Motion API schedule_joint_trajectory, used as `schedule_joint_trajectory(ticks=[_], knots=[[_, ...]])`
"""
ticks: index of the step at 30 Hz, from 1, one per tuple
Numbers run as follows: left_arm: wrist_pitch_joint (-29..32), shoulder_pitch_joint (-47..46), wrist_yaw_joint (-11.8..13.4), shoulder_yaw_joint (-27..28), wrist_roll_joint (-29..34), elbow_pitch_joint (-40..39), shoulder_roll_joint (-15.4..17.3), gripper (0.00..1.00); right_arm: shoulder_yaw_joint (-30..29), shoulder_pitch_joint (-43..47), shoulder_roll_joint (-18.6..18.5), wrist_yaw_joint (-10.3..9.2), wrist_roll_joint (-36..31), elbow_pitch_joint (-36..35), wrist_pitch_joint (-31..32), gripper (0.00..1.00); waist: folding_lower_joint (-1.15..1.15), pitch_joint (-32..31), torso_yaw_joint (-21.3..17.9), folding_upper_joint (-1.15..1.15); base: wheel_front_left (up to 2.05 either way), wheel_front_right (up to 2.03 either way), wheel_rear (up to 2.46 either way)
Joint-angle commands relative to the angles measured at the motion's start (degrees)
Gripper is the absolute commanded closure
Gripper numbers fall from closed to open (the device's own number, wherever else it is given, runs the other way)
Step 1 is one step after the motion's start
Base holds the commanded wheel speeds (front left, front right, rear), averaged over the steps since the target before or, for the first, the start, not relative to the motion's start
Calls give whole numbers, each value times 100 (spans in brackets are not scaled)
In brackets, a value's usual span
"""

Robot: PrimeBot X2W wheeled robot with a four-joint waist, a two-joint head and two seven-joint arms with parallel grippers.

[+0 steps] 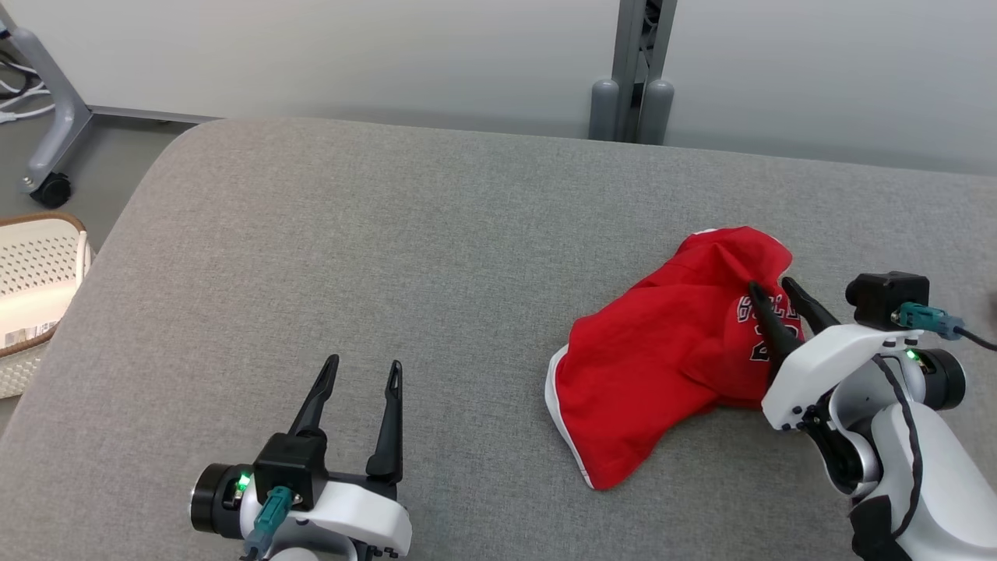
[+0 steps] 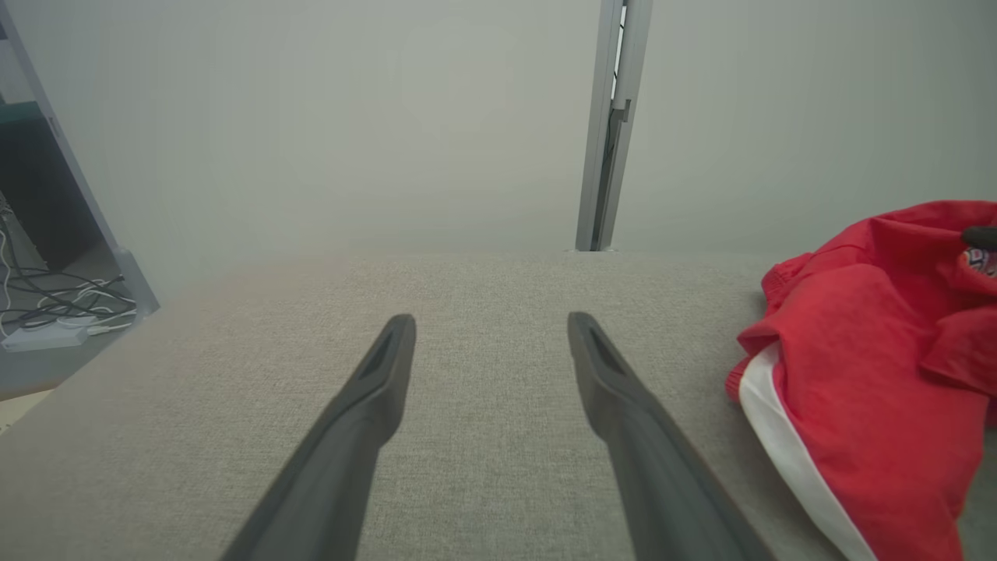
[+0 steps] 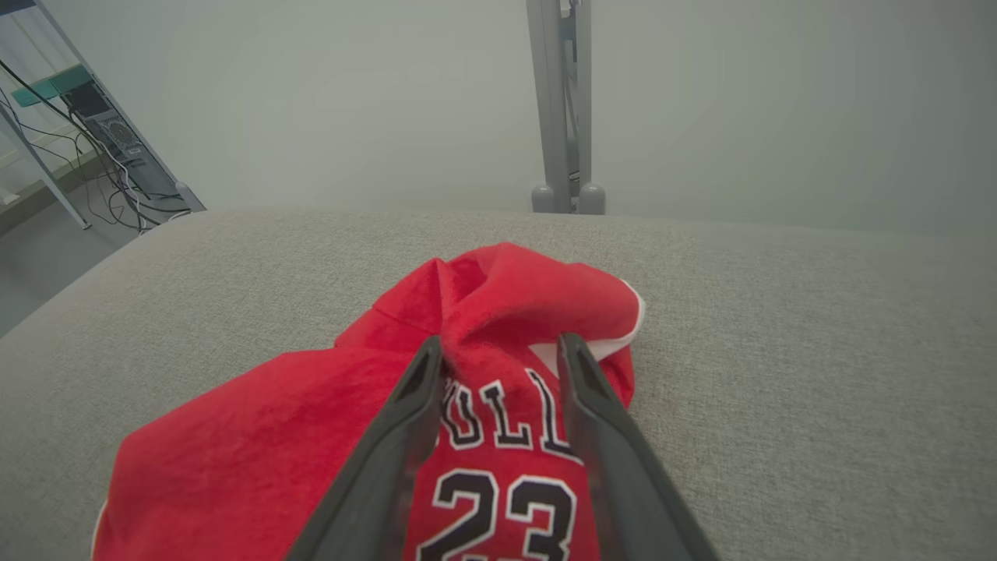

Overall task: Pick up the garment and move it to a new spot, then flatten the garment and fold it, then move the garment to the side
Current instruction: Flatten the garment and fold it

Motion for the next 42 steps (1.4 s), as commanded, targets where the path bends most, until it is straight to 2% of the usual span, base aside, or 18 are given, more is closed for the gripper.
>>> schedule_joint_trajectory(ticks=[1, 9, 16, 21, 22, 27, 32, 42], knots=[[-24, -88, -21, 47, 60, 2, 27, 0, 44, -94, -70, 4, 82, 26, -5, 100, 0, -4, 41, 0, 0, 0, 0], [-24, -52, -78, 137, 123, 52, -17, 0, 309, -583, -241, 4, 657, -74, -317, 100, 0, -57, 128, 0, 0, 0, 0], [-25, 83, -49, 99, 89, 110, -44, 0, 76, -1639, -165, 4, 1047, -187, -753, 100, 0, -134, 107, 0, 0, 0, 0], [-24, 168, -47, -41, 47, 131, -47, 0, -263, -2137, -8, 4, 897, -8, -1081, 100, 0, -196, 115, 0, 0, 0, 0], [-24, 180, -7, -118, -5, 137, -47, 0, -470, -2192, 142, 4, 746, 191, -1116, 100, 0, -247, 125, 0, 0, 0, 0], [-24, 241, 33, -150, -79, 137, -49, 0, -704, -1791, 323, 4, 474, 674, -957, 100, 0, -309, 175, 0, 0, 0, 0], [-24, 268, 10, -78, -59, 160, -48, 0, 106, -1341, 342, 7, 1644, 1130, -1061, 100, 0, -326, 227, 0, 0, 0, 0], [-24, 262, 6, -152, -89, 210, -48, 0, 2123, -1522, 336, 8, 4991, 1428, -1736, 100, 0, -345, 282, 0, 0, 0, 0]])
